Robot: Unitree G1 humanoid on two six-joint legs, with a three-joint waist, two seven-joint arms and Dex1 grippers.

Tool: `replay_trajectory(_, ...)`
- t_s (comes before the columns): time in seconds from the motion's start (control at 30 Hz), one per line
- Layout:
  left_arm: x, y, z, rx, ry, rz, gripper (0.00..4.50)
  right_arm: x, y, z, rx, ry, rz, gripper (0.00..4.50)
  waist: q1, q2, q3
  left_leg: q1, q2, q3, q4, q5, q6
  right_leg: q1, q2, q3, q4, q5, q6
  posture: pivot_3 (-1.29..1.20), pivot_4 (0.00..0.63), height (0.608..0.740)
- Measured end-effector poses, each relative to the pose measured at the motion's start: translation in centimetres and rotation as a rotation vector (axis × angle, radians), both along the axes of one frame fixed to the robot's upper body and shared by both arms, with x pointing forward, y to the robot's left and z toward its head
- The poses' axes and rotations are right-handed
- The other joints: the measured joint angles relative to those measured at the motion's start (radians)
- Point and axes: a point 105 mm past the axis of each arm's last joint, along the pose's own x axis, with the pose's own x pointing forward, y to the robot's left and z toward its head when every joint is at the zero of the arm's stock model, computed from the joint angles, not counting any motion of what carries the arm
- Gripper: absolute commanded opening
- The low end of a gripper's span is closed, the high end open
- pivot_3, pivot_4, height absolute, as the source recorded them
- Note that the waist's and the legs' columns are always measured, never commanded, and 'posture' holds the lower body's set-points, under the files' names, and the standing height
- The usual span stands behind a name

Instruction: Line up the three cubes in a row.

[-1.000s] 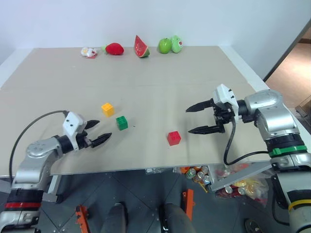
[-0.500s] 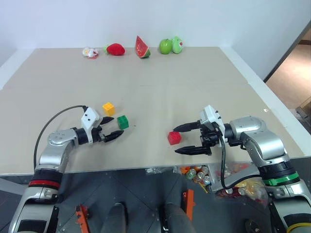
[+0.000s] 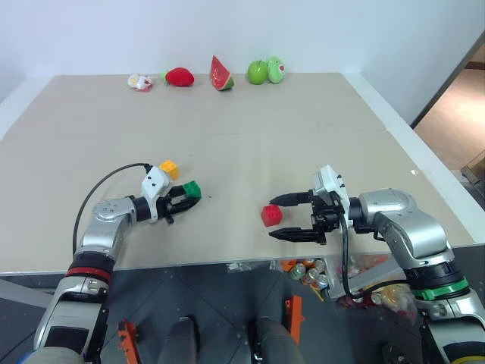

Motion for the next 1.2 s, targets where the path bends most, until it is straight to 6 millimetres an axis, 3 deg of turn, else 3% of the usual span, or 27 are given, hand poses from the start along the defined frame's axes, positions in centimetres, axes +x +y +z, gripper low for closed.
replay_trajectory(0.2,-0.5,-0.9,0.2,0.036,-0.010,-0.071,1.31,0.3,-0.5,0.2,-0.001,-0.010,-0.028,4.21,0.000,0.000,0.000,0.000,0.000,0.000,0.000,0.000,0.000,0.000,0.000,0.000,0.000,0.000,0.000,0.00,0.150,0.740)
replay_trajectory(0.43,-2.6,-5.6,1.2,0.071,-0.052,-0.293,1.31,1.5,-5.9,0.0,-0.019,0.008,-0.218,4.21,0.004,0.000,0.000,-0.002,0.000,0.000,0.002,0.000,0.000,0.001,0.000,0.000,0.000,-0.001,0.001,0.00,0.150,0.740)
replay_trajectory(0.6,-3.5,-7.1,1.1,0.080,-0.044,-0.374,1.31,2.1,-8.0,-0.5,-0.023,0.021,-0.302,4.21,-0.002,0.000,0.000,0.000,0.000,-0.001,0.002,0.000,0.000,0.001,0.002,0.001,0.000,0.000,0.000,0.00,0.150,0.740)
replay_trajectory(1.2,-3.7,-8.0,-0.8,0.083,0.002,-0.392,1.31,2.6,-8.1,-0.7,-0.018,0.003,-0.341,4.21,-0.001,0.000,0.000,0.001,0.000,-0.001,0.003,0.000,0.000,0.002,0.003,0.003,0.000,0.001,0.001,0.00,0.150,0.740)
